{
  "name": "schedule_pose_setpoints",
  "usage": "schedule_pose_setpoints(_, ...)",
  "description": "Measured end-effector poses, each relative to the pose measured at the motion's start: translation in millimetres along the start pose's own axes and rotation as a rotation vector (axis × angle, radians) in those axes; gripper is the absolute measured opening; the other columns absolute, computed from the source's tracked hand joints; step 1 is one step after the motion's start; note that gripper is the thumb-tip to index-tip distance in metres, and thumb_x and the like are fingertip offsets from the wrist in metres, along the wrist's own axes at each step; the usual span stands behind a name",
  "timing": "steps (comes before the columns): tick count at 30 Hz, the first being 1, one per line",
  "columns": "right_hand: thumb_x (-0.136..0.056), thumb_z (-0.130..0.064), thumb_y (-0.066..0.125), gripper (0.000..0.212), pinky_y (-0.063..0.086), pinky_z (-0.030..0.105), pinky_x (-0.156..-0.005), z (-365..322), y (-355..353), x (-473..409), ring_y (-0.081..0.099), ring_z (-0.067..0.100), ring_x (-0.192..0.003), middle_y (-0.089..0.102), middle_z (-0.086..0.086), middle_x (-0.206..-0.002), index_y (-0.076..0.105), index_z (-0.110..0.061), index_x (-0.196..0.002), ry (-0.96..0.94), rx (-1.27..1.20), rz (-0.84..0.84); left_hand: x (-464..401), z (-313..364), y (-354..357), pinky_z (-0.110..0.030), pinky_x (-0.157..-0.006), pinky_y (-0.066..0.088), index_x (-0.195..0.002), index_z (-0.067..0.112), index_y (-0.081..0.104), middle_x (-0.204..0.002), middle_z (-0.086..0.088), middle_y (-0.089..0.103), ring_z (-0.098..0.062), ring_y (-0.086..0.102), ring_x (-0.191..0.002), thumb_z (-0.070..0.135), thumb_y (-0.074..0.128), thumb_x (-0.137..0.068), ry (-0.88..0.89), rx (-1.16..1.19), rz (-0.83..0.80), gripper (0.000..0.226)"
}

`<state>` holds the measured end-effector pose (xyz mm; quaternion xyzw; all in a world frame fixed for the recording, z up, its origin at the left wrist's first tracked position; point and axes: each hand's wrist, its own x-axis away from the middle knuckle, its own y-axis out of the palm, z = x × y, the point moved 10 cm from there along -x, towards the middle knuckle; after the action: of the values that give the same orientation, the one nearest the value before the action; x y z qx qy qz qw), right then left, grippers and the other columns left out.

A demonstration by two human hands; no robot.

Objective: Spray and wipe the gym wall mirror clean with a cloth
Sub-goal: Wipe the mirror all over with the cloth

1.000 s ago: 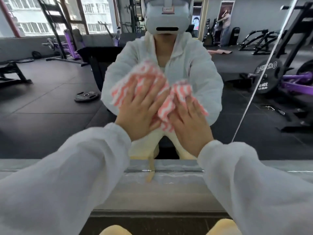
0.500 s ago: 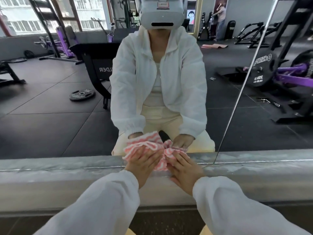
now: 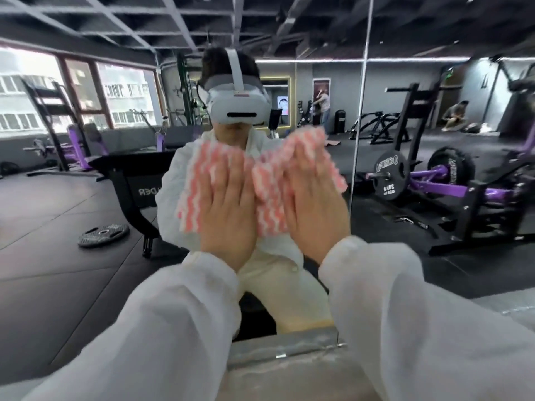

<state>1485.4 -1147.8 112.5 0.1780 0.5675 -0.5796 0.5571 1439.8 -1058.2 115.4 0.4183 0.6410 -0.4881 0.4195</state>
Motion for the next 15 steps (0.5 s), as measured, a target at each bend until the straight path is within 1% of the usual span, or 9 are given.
schedule_pose_setpoints(2, -0.101, -0.023, 0.019, 0.056, -0.001, 0.042, -0.119, 26.0, -20.9, -36.1, -0.001, 0.039, -0.145, 0.004, 0.022, -0.157, 0.006, 0.0, -0.15, 0.116, -0.085, 0.068, -35.2, -4.9, -10.3, -0.04, -0.114, -0.007, -0.144, 0.001, 0.016, -0.15, -0.02, 0.028, -0.034, 0.013, -0.139, 0.021, 0.029, -0.093, -0.052, 0.038, 0.037, 0.056)
schedule_pose_setpoints(3, -0.1, -0.024, 0.028, 0.058, -0.003, 0.043, -0.119, 27.8, -25.0, -42.5, 0.003, 0.04, -0.145, 0.012, 0.022, -0.156, 0.011, 0.001, -0.149, 0.113, -0.077, 0.09, -43.7, -3.7, -13.0, -0.04, -0.114, -0.008, -0.144, 0.002, 0.017, -0.15, -0.02, 0.029, -0.034, 0.015, -0.138, 0.023, 0.027, -0.096, -0.053, 0.044, 0.04, 0.054)
schedule_pose_setpoints(4, -0.098, -0.025, 0.03, 0.061, -0.006, 0.046, -0.118, 22.8, -24.7, -44.0, 0.001, 0.042, -0.144, 0.012, 0.023, -0.155, 0.01, 0.002, -0.149, 0.07, -0.034, 0.094, -46.4, -0.1, -12.3, -0.04, -0.114, -0.007, -0.144, 0.003, 0.019, -0.149, -0.02, 0.03, -0.034, 0.015, -0.137, 0.026, 0.025, -0.098, -0.026, 0.038, 0.038, 0.052)
schedule_pose_setpoints(6, -0.096, -0.028, 0.018, 0.065, -0.012, 0.053, -0.115, -0.8, -10.0, -25.0, -0.012, 0.044, -0.142, 0.001, 0.025, -0.156, 0.0, 0.002, -0.15, -0.067, 0.035, 0.023, -32.9, 12.5, -3.2, -0.045, -0.115, -0.005, -0.143, 0.005, 0.024, -0.15, -0.019, 0.03, -0.036, 0.013, -0.14, 0.033, 0.026, -0.098, 0.089, -0.003, 0.018, 0.053)
schedule_pose_setpoints(7, -0.094, -0.027, 0.013, 0.065, -0.012, 0.054, -0.115, -9.1, -1.8, -11.2, -0.015, 0.045, -0.141, -0.004, 0.026, -0.155, -0.005, 0.003, -0.149, -0.095, 0.002, -0.006, -18.6, 20.0, 3.3, -0.048, -0.115, -0.003, -0.143, 0.006, 0.026, -0.15, -0.018, 0.028, -0.035, 0.008, -0.143, 0.034, 0.03, -0.096, 0.163, -0.027, 0.004, 0.055)
schedule_pose_setpoints(9, -0.093, -0.022, 0.011, 0.063, -0.009, 0.056, -0.115, -24.6, 22.4, 24.3, -0.014, 0.047, -0.141, -0.009, 0.027, -0.154, -0.004, 0.007, -0.147, -0.148, -0.031, -0.086, 20.4, 32.7, 16.1, -0.054, -0.115, 0.002, -0.143, 0.007, 0.026, -0.153, -0.015, 0.019, -0.033, -0.004, -0.145, 0.037, 0.035, -0.092, 0.28, -0.058, -0.029, 0.059)
schedule_pose_setpoints(11, -0.095, -0.019, 0.015, 0.06, -0.004, 0.056, -0.116, -34.9, 46.9, 53.0, -0.01, 0.045, -0.142, -0.008, 0.026, -0.155, 0.002, 0.006, -0.148, -0.189, -0.069, -0.176, 52.8, 38.5, 26.4, -0.056, -0.113, 0.006, -0.143, 0.01, 0.028, -0.158, -0.013, 0.007, -0.031, -0.005, -0.146, 0.04, 0.037, -0.089, 0.338, -0.081, -0.087, 0.062)
schedule_pose_setpoints(13, -0.099, -0.016, 0.024, 0.058, 0.001, 0.052, -0.117, -34.6, 51.9, 56.8, -0.008, 0.042, -0.144, -0.005, 0.022, -0.157, 0.004, 0.003, -0.15, -0.183, -0.106, -0.174, 57.3, 38.7, 29.8, -0.054, -0.113, 0.007, -0.141, 0.011, 0.033, -0.156, -0.01, 0.017, -0.029, 0.0, -0.146, 0.038, 0.037, -0.088, 0.365, -0.107, -0.122, 0.059)
schedule_pose_setpoints(15, -0.098, -0.013, 0.024, 0.056, 0.003, 0.047, -0.119, -20.7, 34.5, 35.5, -0.004, 0.037, -0.145, 0.0, 0.018, -0.158, 0.007, 0.0, -0.15, -0.119, -0.174, -0.07, 30.9, 33.9, 21.7, -0.053, -0.115, 0.004, -0.138, 0.009, 0.036, -0.149, -0.011, 0.034, -0.031, 0.01, -0.144, 0.03, 0.036, -0.088, 0.354, -0.117, -0.085, 0.054)
